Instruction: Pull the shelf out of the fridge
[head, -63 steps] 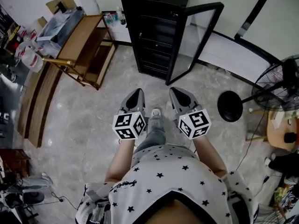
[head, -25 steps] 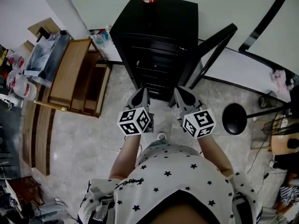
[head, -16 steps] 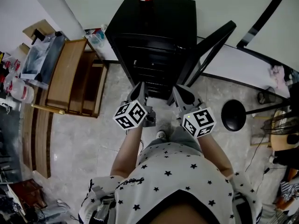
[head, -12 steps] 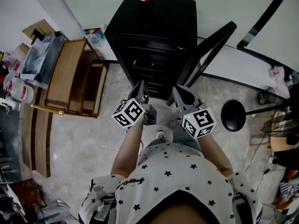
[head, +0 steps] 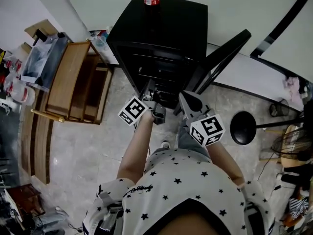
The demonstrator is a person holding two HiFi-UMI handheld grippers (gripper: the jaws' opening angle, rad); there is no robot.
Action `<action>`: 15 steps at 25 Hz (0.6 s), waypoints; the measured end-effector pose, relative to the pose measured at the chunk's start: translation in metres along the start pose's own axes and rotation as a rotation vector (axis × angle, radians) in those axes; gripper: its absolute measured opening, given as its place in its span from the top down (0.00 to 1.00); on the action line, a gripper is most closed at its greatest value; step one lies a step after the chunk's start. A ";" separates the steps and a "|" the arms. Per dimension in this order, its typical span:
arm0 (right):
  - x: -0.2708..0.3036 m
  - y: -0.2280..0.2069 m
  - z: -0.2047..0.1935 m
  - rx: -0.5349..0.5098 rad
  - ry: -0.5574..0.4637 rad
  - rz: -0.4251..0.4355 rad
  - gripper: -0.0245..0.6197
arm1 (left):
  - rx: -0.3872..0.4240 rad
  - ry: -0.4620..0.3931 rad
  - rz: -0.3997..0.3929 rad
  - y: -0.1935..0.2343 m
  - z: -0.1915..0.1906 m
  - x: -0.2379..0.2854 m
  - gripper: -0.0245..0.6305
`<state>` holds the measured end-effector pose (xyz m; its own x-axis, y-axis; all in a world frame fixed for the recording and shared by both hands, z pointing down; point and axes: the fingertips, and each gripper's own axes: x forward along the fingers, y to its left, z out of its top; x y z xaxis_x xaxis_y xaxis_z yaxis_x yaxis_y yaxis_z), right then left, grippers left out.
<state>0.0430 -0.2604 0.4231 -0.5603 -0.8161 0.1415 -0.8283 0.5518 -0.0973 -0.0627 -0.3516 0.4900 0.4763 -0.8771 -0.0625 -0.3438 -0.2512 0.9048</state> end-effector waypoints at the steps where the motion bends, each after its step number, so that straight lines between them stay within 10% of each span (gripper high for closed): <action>1: 0.002 -0.002 0.000 0.000 0.001 0.007 0.97 | -0.005 -0.006 0.003 0.003 0.000 0.005 0.94; 10: 0.014 -0.016 -0.003 -0.008 0.017 0.065 0.97 | -0.103 -0.069 -0.021 0.023 0.001 0.048 0.94; 15: 0.015 -0.024 -0.003 -0.009 0.020 0.079 0.97 | -0.165 -0.081 -0.063 0.031 0.001 0.071 0.76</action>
<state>0.0544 -0.2858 0.4305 -0.6239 -0.7662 0.1539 -0.7813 0.6161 -0.1001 -0.0405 -0.4224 0.5128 0.4238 -0.8934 -0.1491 -0.1750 -0.2423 0.9543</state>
